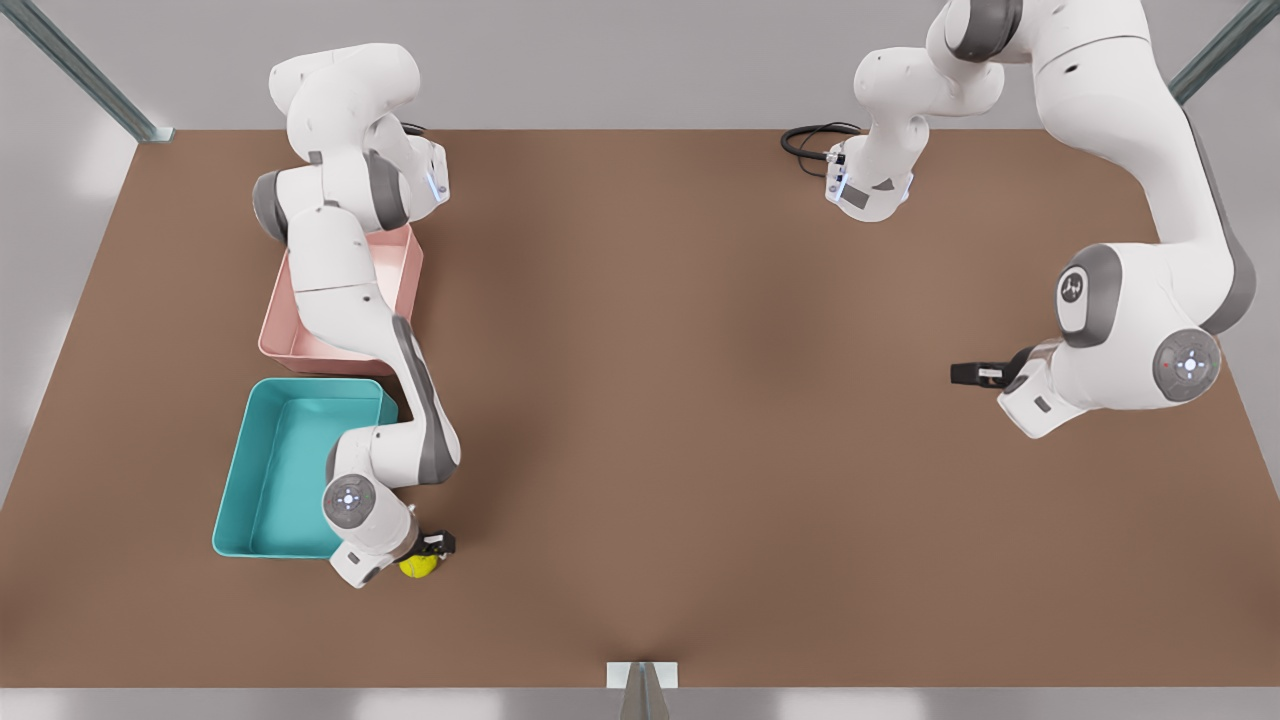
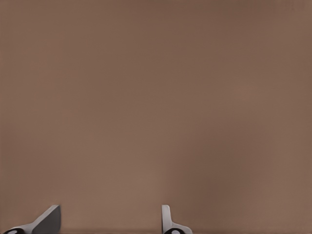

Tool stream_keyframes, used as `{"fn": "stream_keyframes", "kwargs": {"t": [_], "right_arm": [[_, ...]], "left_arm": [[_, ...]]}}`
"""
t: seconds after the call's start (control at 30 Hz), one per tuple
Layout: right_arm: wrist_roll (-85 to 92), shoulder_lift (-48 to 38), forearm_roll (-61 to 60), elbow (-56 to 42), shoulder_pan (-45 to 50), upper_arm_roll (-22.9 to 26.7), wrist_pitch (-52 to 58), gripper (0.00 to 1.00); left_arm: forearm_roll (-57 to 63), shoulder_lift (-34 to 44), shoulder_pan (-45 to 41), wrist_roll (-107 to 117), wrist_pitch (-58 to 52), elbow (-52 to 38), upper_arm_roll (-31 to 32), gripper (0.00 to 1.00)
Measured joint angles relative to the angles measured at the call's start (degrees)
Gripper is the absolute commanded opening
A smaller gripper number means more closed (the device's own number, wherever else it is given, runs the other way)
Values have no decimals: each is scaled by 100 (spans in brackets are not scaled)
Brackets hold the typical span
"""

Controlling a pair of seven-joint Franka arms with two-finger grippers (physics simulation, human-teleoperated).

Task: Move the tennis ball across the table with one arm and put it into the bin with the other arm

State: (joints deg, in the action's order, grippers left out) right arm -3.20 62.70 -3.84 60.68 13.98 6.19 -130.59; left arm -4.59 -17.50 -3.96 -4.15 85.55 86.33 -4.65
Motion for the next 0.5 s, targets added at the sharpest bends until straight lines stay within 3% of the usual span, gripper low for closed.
{"fn": "stream_keyframes", "kwargs": {"t": [0.5], "right_arm": [[-14, 194, 3, 0, 9, -5, -347, 100]], "left_arm": [[-9, -129, 75, 137, -8, 1, -9, 100]]}}
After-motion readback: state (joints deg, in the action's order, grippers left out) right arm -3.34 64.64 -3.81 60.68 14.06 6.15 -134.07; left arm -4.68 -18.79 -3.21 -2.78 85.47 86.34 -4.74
